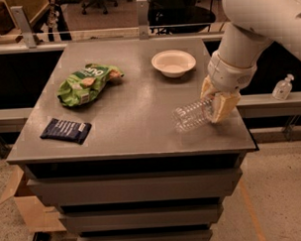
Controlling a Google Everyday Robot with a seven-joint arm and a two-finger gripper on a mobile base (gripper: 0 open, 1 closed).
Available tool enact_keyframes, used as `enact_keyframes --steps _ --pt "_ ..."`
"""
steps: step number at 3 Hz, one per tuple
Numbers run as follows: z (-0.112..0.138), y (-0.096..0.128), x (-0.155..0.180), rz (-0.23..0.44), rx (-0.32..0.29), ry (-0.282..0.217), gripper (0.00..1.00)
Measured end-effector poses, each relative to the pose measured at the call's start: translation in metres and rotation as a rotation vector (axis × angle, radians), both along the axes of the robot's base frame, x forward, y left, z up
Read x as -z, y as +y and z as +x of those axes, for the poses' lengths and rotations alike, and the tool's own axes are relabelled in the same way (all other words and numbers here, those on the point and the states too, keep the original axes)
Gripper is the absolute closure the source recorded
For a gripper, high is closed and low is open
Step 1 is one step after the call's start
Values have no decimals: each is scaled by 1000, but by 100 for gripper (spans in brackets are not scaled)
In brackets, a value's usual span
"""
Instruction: Place water bottle into paper bowl
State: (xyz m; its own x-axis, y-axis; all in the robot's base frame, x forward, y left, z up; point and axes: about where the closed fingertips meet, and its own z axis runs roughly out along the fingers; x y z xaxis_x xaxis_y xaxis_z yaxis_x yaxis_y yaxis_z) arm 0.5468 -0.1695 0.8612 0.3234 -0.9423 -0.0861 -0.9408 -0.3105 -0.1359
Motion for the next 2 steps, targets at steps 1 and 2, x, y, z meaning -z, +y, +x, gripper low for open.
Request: enact_keyframes --steps 1,2 --pt "31 -8 -41 61 68 -91 100" --pt "31 -8 -41 61 68 -91 100"
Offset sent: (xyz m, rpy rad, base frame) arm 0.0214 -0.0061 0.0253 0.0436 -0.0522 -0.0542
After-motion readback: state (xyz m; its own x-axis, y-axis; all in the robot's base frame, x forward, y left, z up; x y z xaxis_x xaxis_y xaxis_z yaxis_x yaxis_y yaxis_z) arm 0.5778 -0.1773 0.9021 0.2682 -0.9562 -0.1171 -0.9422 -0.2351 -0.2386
